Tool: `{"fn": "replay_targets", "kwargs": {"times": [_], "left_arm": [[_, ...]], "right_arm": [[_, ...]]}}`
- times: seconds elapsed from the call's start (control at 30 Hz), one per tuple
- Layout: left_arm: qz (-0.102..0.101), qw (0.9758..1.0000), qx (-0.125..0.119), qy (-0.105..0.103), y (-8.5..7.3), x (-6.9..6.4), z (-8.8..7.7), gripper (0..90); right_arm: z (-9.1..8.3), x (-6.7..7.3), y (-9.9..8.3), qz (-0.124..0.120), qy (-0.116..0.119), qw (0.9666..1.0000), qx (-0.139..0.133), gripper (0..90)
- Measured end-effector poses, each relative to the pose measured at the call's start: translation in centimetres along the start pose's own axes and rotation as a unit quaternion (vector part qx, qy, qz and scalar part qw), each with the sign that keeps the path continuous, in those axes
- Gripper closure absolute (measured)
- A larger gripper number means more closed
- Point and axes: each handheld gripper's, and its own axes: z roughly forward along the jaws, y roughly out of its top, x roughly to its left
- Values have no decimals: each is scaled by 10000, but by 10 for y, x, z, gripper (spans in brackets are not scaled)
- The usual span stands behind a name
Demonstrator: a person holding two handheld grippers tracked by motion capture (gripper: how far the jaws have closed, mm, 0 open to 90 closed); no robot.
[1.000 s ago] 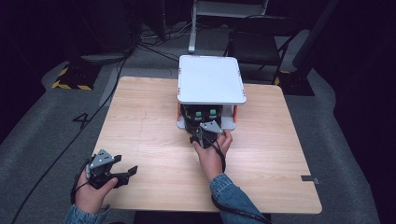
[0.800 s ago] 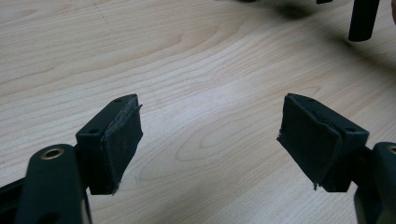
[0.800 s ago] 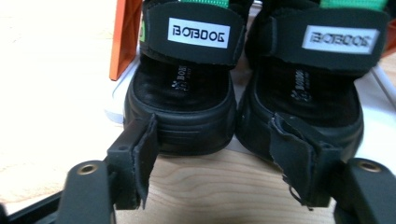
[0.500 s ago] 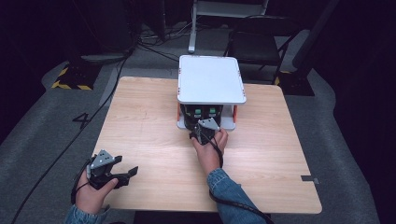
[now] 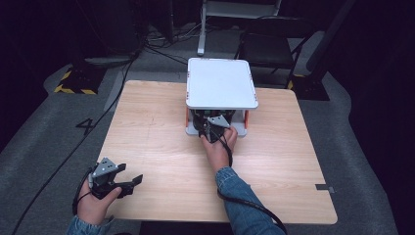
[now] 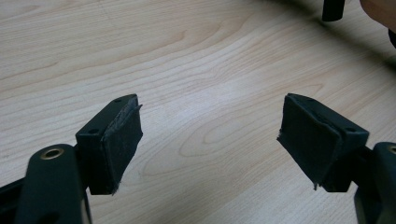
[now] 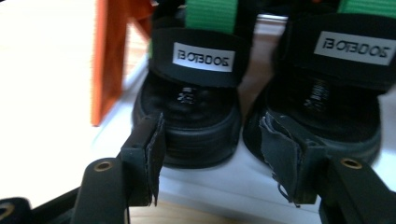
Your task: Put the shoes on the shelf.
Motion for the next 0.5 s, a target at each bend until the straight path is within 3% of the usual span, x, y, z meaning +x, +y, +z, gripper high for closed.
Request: {"fn": "replay_targets", "kwargs": {"times": [0.1, 0.2, 0.33, 0.5], "left_arm": [[29, 10000, 14, -11, 0, -2, 1, 212], [30, 10000, 23, -15, 1, -3, 1, 212], [27, 10000, 15, 0, 1, -3, 2, 212], [27, 10000, -7, 2, 1, -2, 1, 213]], "right_arm": [[2, -8, 0, 88, -18, 10000, -42, 409], [1, -10, -1, -27, 12, 10000, -75, 427], [-1, -14, -3, 11, 103, 9999, -88, 438], [-11, -20, -1, 29, 185, 9998, -115, 402]]}}
